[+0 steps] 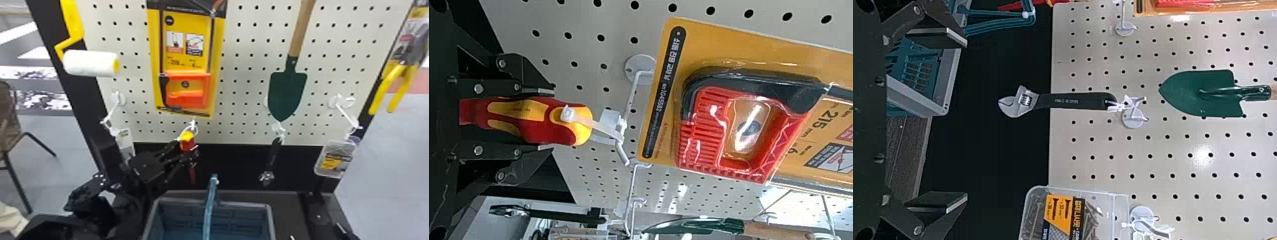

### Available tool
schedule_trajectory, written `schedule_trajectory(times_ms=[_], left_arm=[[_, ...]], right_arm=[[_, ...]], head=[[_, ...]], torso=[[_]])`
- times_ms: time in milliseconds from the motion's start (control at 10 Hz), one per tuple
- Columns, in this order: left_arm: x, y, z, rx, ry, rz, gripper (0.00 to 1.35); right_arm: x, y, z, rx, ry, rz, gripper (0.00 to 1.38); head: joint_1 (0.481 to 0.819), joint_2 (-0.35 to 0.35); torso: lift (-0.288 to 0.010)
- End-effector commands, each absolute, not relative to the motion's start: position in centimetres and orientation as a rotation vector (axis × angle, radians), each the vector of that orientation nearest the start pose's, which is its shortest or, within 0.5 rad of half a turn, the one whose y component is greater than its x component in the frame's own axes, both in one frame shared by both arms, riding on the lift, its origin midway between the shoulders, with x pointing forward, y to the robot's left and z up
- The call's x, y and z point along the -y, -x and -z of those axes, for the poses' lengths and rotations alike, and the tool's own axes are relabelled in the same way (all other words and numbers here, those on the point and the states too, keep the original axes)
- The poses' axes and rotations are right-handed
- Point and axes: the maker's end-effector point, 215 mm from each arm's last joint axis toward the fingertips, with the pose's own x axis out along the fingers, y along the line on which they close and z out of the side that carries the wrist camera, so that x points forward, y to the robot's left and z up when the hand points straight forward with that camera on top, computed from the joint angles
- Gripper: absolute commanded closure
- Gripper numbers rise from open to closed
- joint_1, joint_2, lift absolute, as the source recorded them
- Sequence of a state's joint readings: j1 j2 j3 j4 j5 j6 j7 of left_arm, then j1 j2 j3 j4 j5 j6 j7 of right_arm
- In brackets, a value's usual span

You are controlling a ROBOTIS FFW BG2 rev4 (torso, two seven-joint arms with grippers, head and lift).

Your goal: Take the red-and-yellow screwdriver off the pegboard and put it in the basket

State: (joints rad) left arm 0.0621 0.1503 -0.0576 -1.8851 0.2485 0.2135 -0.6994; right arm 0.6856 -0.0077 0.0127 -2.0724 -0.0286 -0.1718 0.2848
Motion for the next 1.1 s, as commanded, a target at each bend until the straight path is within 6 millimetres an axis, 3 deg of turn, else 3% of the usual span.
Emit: schedule_trajectory(times_ms=[0,1000], left_arm=[[-8.2,-51.0,25.9,0.054,0.086,0.824,1.10],[-8.6,-50.4,24.6,0.074,0.082,0.808,1.10]], right_arm=[[16.2,-37.7,34.6,-0.009,-0.033,-0.293,0.21],[16.5,-37.4,34.6,-0.011,-0.028,-0.284,0.21]], head=[[0.549,0.000],[0.549,0.000]], torso=[[-0.100],[-0.100]])
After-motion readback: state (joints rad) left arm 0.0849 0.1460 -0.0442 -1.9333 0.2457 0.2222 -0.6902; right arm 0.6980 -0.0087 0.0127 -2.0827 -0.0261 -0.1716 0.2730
